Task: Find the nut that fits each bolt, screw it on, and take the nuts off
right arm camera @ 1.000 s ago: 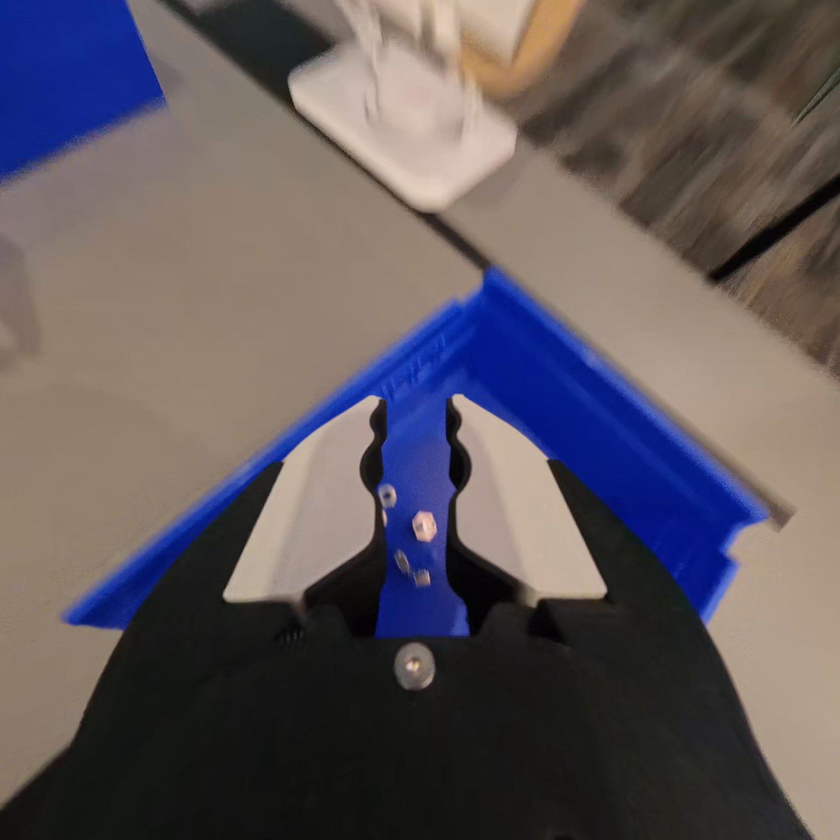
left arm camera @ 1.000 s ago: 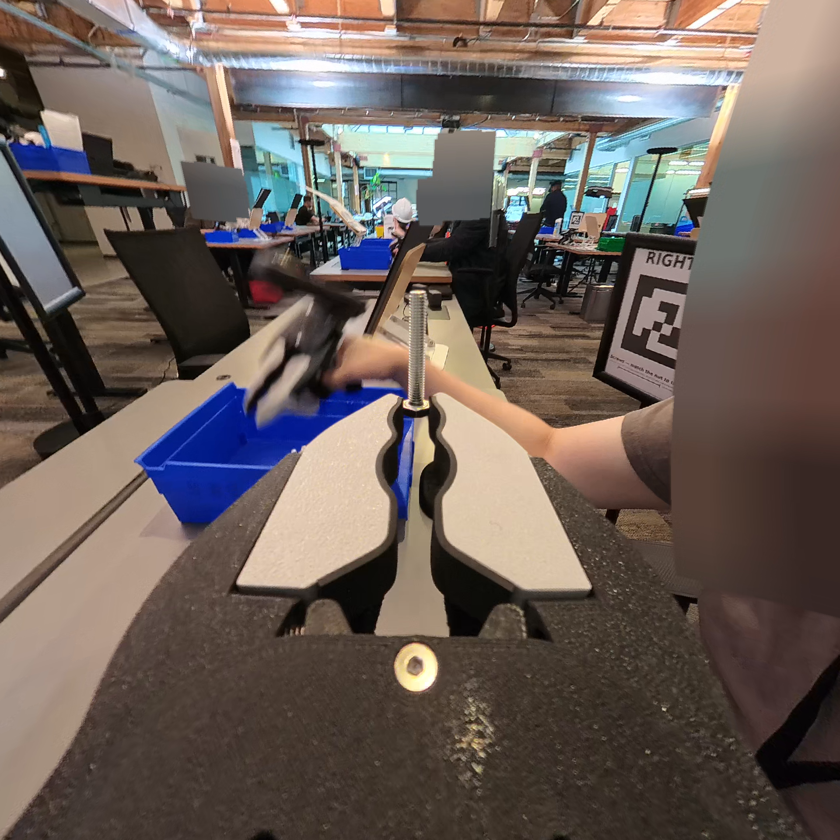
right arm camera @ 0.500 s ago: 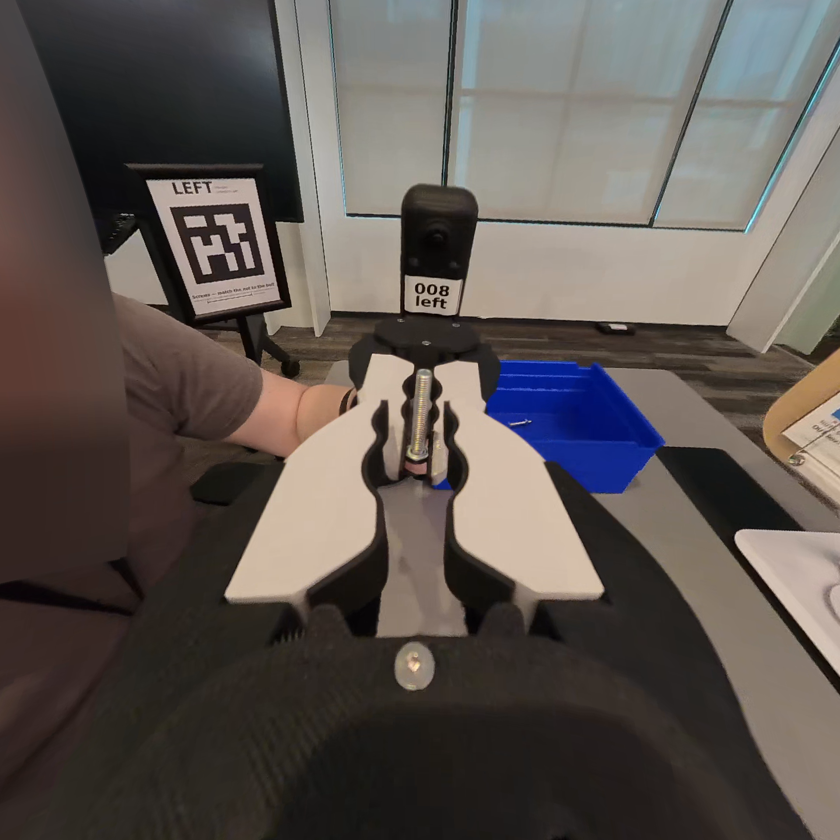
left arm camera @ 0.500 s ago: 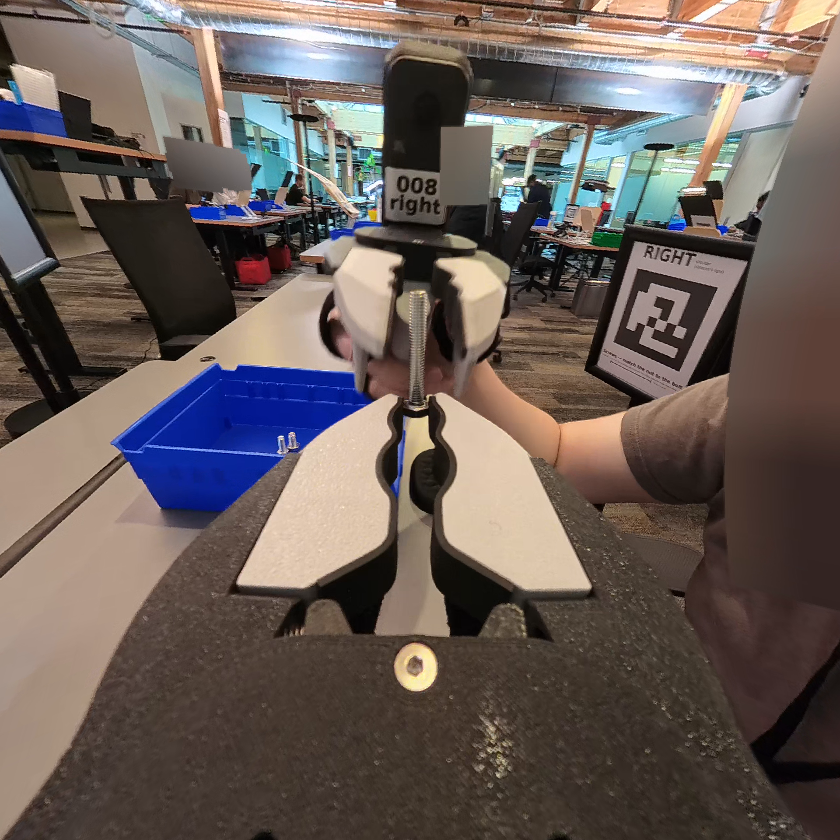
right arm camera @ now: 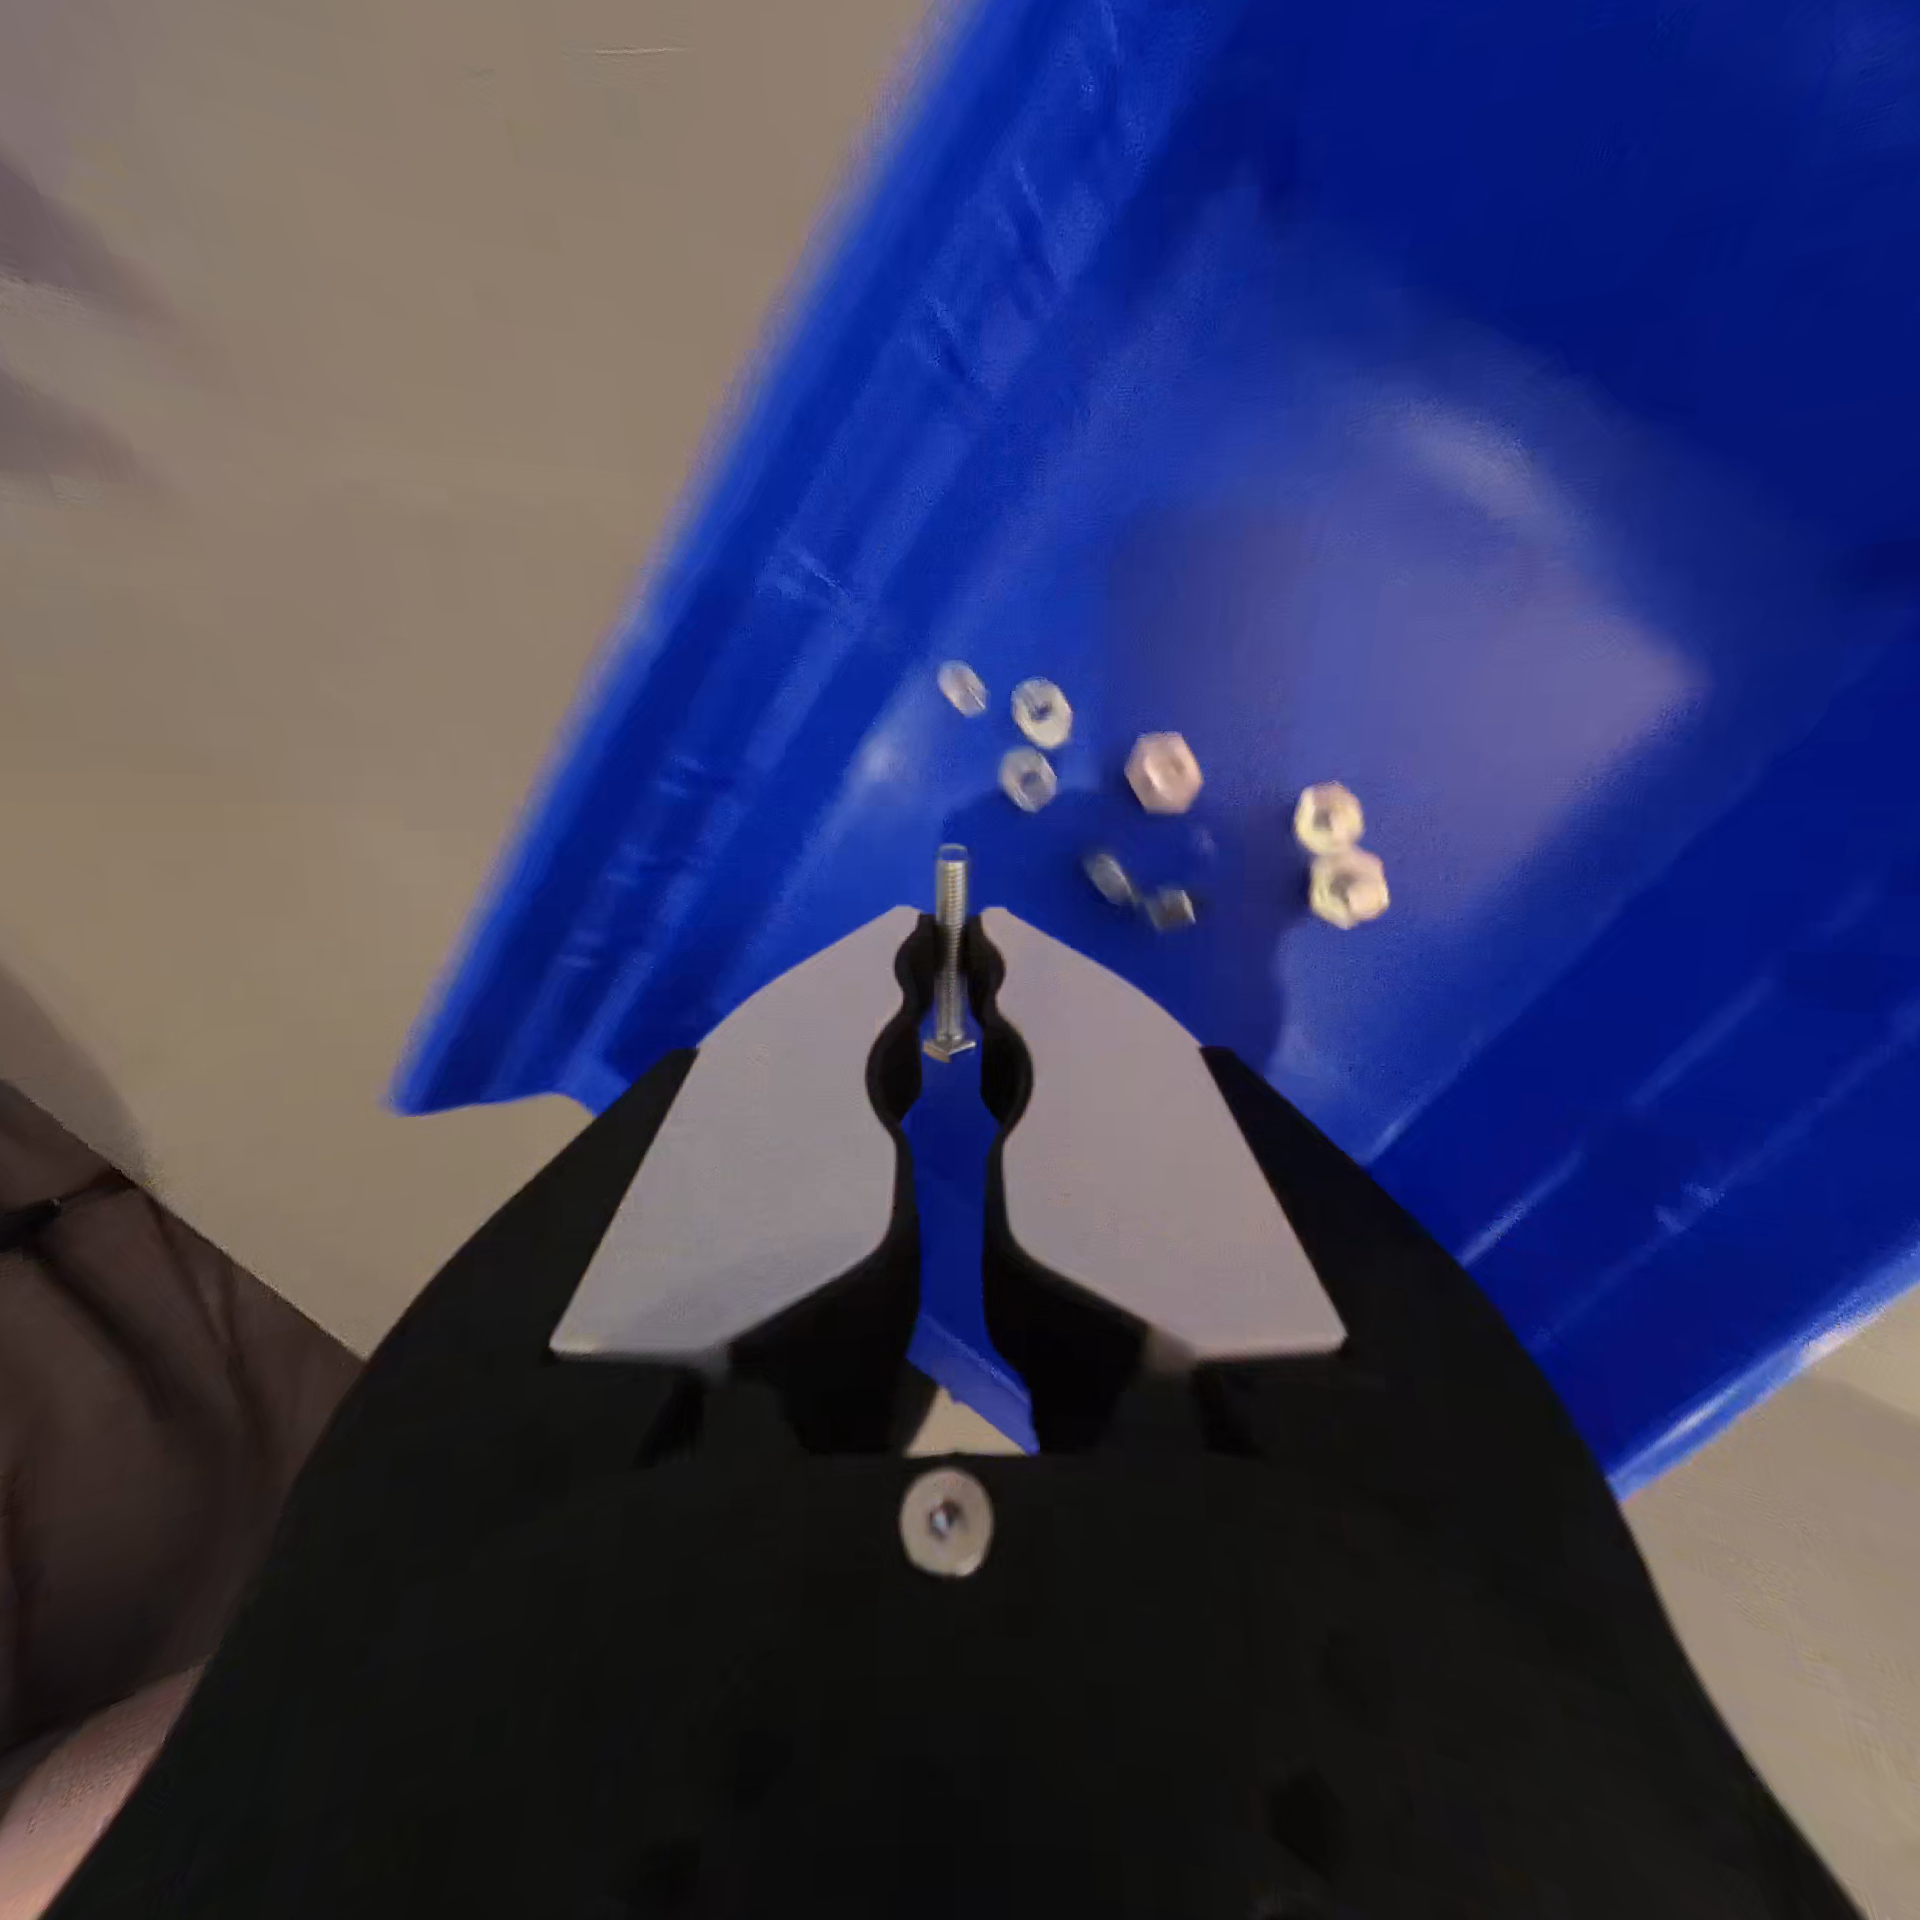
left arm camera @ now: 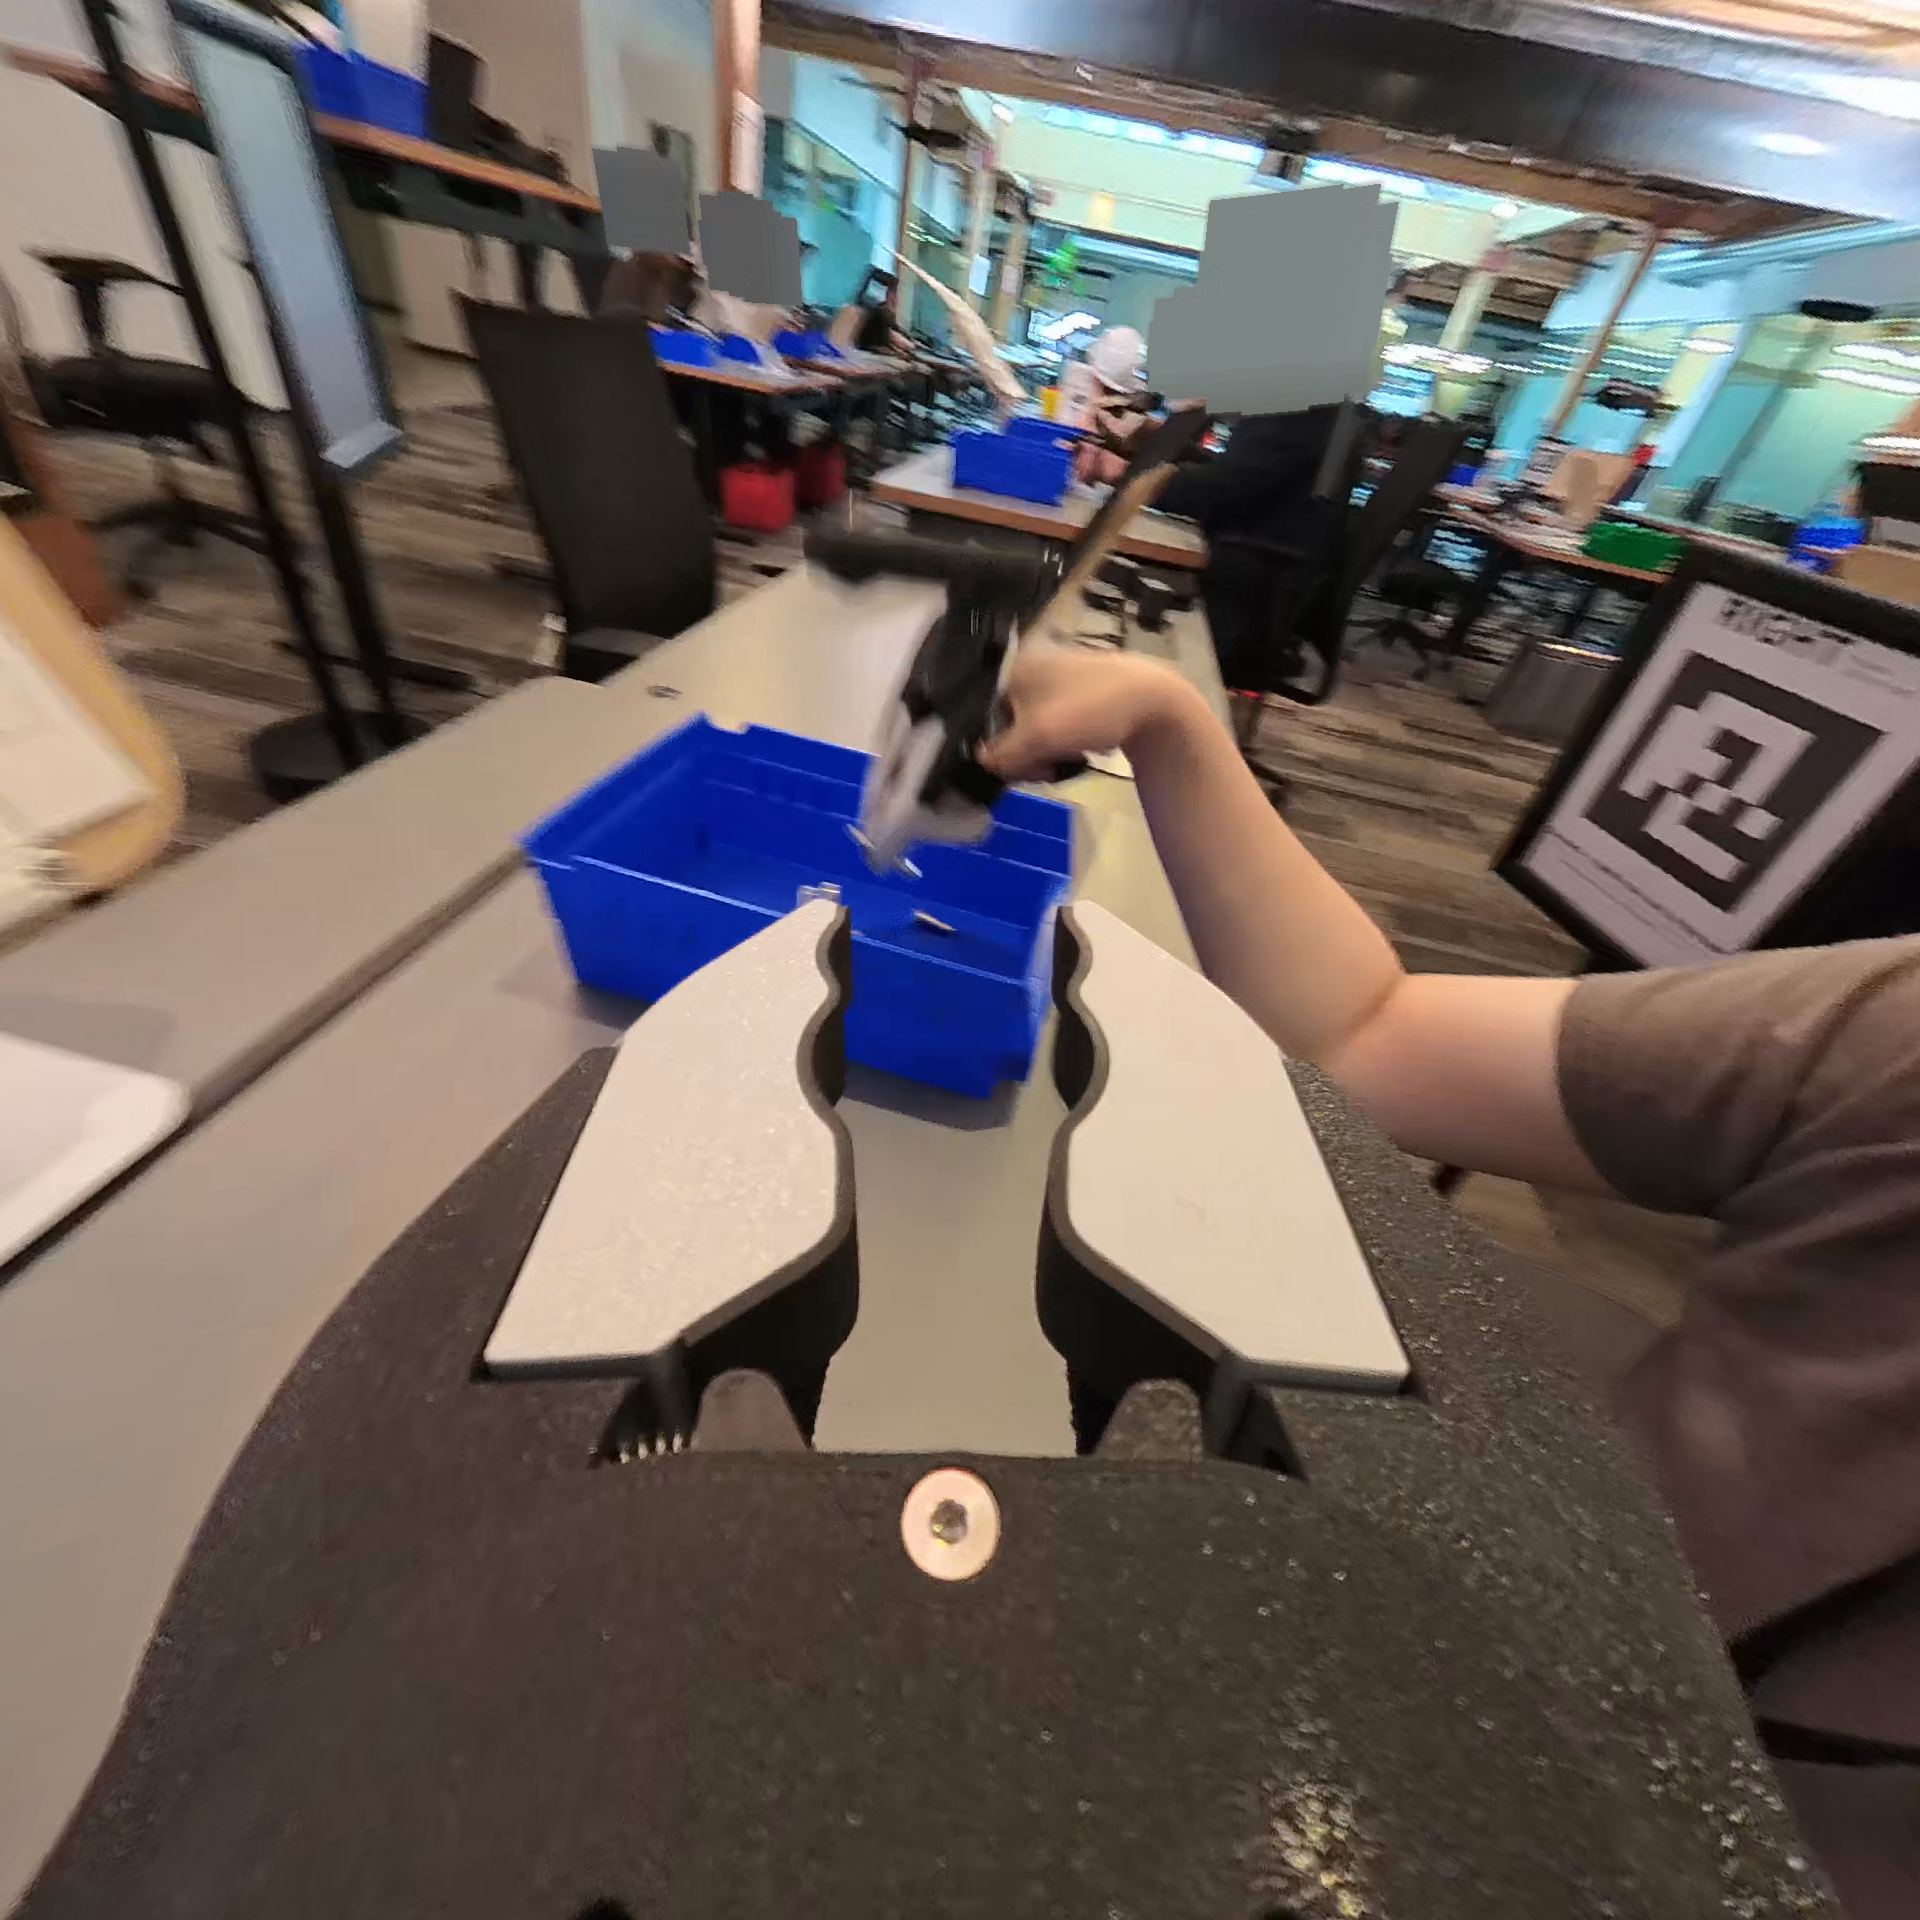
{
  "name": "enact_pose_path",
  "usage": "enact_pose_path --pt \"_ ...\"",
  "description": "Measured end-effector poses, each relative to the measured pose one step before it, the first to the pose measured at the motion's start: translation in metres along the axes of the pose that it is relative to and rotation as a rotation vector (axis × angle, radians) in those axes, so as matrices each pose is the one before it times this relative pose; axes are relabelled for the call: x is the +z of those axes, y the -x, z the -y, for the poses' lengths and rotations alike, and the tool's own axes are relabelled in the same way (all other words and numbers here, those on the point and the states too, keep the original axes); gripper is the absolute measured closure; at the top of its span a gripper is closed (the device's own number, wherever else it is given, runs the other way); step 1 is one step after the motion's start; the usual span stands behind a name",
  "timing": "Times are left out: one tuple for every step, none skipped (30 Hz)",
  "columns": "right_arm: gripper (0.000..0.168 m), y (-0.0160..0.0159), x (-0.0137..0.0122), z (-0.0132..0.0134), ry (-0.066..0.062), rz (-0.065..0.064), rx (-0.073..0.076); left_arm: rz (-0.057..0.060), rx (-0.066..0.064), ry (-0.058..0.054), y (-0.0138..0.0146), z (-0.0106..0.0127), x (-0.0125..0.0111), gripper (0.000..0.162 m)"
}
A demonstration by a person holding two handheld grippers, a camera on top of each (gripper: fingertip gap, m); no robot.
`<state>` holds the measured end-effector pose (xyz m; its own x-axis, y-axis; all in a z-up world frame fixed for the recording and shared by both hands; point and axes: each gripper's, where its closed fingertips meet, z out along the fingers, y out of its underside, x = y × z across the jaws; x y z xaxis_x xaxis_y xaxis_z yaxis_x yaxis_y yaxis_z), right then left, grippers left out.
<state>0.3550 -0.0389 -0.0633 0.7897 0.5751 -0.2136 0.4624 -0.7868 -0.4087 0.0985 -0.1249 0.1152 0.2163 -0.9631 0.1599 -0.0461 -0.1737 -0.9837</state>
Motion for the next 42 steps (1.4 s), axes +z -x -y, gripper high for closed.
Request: enact_pose_path --pt "0.162 -0.01503 0.01279 -0.016 0.0907 -0.0141 0.0461 0.0277 0.0087 -0.0004 0.00467 0.00275 -0.00538 0.125" --pt "0.162 -0.01545 0.01147 -0.01218 0.0779 -0.0373 0.0262 0.0303 0.0091 0.0148 0.00536 0.00079 -0.00541 0.126" --pt "0.161 -0.01497 0.00935 -0.00845 0.0605 -0.0514 0.0191 0.0371 0.0118 0.0276 0.00628 -0.00116 -0.00554 0.125" --pt "0.161 -0.01157 0.00718 -0.00518 0.042 -0.0398 0.0209 0.0407 0.0126 0.0301 0.00682 -0.002 -0.00579 0.125" --pt "0.159 -0.00708 0.00445 -0.00199 0.0204 -0.0197 0.018 0.0372 0.0073 0.0311 0.00669 -0.00258 -0.00572 0.125" --pt "0.15 -0.00402 0.00116 0.00171 -0.0072 -0.0085 0.0116 0.0319 0.0001 0.0288 0.00643 -0.00254 -0.00591 0.125" --pt "0.148 -0.00162 -0.00199 0.00413 -0.0285 -0.0005 0.0077 0.0241 -0.0044 0.0207 0.00584 -0.00174 -0.00638 0.125" --pt "0.147 -0.0005 -0.00492 0.00503 -0.0389 0.0011 0.0039 0.0186 -0.0109 0.0153 0.00552 -0.0013 -0.00676 0.124" --pt "0.146 -0.00126 -0.00718 0.00583 -0.0462 -0.0111 -0.002 0.0186 -0.016 0.0134 0.00627 -0.00127 -0.00748 0.123" --pt "0.146 -0.00199 -0.00895 0.00675 -0.0536 -0.0218 -0.0047 0.0282 -0.0163 0.0105 0.00821 -0.00119 -0.00832 0.122" --pt "0.146 -0.00128 -0.00981 0.00736 -0.0572 -0.0181 -0.0005 0.0489 -0.0146 0.0101 0.01198 -0.00178 -0.00916 0.122" --pt "0.146 0.00031 -0.00998 0.00736 -0.0555 -0.0095 0.0029 0.0671 -0.0134 0.0152 0.01551 -0.00308 -0.00956 0.122" --pt "0.146 0.00077 -0.00952 0.00739 -0.052 -0.0096 -0.0025 0.0807 -0.0172 0.0356 0.01883 -0.00719 -0.00915 0.123" --pt "0.147 0.00089 -0.00873 0.00688 -0.0461 -0.014 -0.0116 0.0832 -0.023 0.0624 0.0204 -0.01243 -0.00731 0.123" --pt "0.146 0.00153 -0.00771 0.00568 -0.0359 -0.0128 -0.0152 0.0796 -0.0328 0.0727 0.02106 -0.01507 -0.00513 0.125" --pt "0.146 0.00205 -0.00619 0.00458 -0.0265 -0.0084 -0.0134 0.0821 -0.0422 0.0739 0.02226 -0.016 -0.00239 0.126" --pt "0.147 0.00228 -0.00481 0.00407 -0.0211 -0.0056 -0.0105 0.0866 -0.0404 0.0669 0.02347 -0.01409 -0.00012 0.127" --pt "0.147 0.00237 -0.0034 0.00351 -0.0161 -0.0037 -0.0099 0.0821 -0.0378 0.0561 0.02286 -0.01215 0.00233 0.129" --pt "0.147 0.00247 -0.00199 0.00264 -0.0092 -0.0017 -0.0123 0.0676 -0.0404 0.0479 0.02033 -0.01038 0.005 0.135" --pt "0.147 0.00267 -0.00042 0.00147 -0.0019 -0.0004 -0.0174 0.0464 -0.0493 0.0415 0.01627 -0.00784 0.00686 0.137" --pt "0.147 0.00238 0.00099 0.00048 0.0039 -0.0014 -0.0232 0.0173 -0.0456 0.0464 0.01116 -0.00794 0.00865 0.137" --pt "0.147 0.00156 0.0019 -0.00052 0.0083 -0.0048 -0.0246 -0.0033 -0.0368 0.0511 0.0067 -0.00826 0.00991 0.137" --pt "0.147 0.00075 0.00247 -0.00089 0.0119 -0.0062 -0.0176 -0.0163 -0.0321 0.0557 0.00332 -0.00845 0.01086 0.137" --pt "0.147 0.00025 0.00275 -0.00107 0.0131 -0.0041 -0.007 -0.0251 -0.0194 0.0484 0.00086 -0.00613 0.01089 0.138" --pt "0.146 0.00002 0.0027 -0.00091 0.0113 -0.0017 -0.0015 -0.0151 -0.0118 0.0233 0.00147 -0.00208 0.01043 0.138" --pt "0.146 0.00004 0.00235 -0.00065 0.0084 -0.0002 -0.0018 0.0047 -0.015 0.026 0.00387 -0.00266 0.00997 0.138" --pt "0.146 0.00001 0.00201 -0.00061 0.0062 0.0008 -0.0028 0.0188 -0.0123 0.037 0.00518 -0.00397 0.00918 0.138" --pt "0.146 0.00007 0.00153 -0.00041 0.0043 0.0014 -0.002 0.0237 -0.0067 0.0344 0.00495 -0.00366 0.00814 0.138" --pt "0.146 -0.0002 0.00111 -0.00035 0.0026 0.0008 -0.0024 0.0208 -0.0075 0.0292 0.00395 -0.00303 0.00709 0.138" --pt "0.146 -0.00006 0.00074 -0.00006 0.0 0.0012 -0.0065 0.0158 -0.0082 0.0246 0.00295 -0.00219 0.00648 0.138" --pt "0.146 0.00115 0.00024 0.00048 -0.0059 0.0089 -0.0115 0.0227 -0.0063 0.0199 0.00357 -0.00133 0.00588 0.138" --pt "0.146 0.00227 -0.00016 0.00095 -0.0111 0.0181 -0.0067 0.029 -0.0061 0.024 0.00409 -0.0021 0.00552 0.138" --pt "0.146 0.00142 -0.00055 0.00074 -0.0096 0.0165 0.0064 0.028 -0.0049 0.028 0.0036 -0.00299 0.00536 0.138" --pt "0.146 -0.00058 -0.00087 0.00078 -0.0073 0.0051 0.0132 0.0308 -0.0044 0.0283 0.00427 -0.00313 0.00523 0.138" --pt "0.146 -0.00142 -0.00105 0.00057 -0.0066 -0.0016 0.0101 0.0316 -0.0061 0.0239 0.00484 -0.00213 0.00534 0.138" --pt "0.146 -0.00093 -0.00078 -0.00004 -0.0032 -0.0005 0.0037 0.0123 -0.0062 0.0162 0.00237 -0.00102 0.00535 0.139" --pt "0.146 -0.00076 -0.00043 -0.00079 0.0015 -0.0017 -0.0004 -0.0077 -0.0105 0.0138 0.00018 -0.00085 0.00533 0.14" --pt "0.146 -0.00109 -0.00031 -0.00096 0.004 -0.006 -0.0014 -0.0113 -0.0116 0.0162 -0.00019 -0.00089 0.00485 0.14" --pt "0.146 -0.00119 -0.00012 -0.00065 0.003 -0.0069 -0.0008 -0.006 -0.0102 0.0118 0.0005 -0.00073 0.00411 0.14" --pt "0.146 -0.00059 0.0 -0.00006 0.0008 -0.0029 0.0008 0.0009 -0.0067 0.0117 0.00102 -0.001 0.00319 0.14" --pt "0.146 0.00003 0.00011 0.00015 -0.0001 0.0006 0.0008 0.0035 -0.0014 0.0069 0.0009 -0.00025 0.00238 0.14" --pt "0.146 0.00028 0.00006 0.00034 0.0002 0.0003 -0.0016 0.0055 -0.0001 0.0007 0.00098 0.0006 0.002 0.141"
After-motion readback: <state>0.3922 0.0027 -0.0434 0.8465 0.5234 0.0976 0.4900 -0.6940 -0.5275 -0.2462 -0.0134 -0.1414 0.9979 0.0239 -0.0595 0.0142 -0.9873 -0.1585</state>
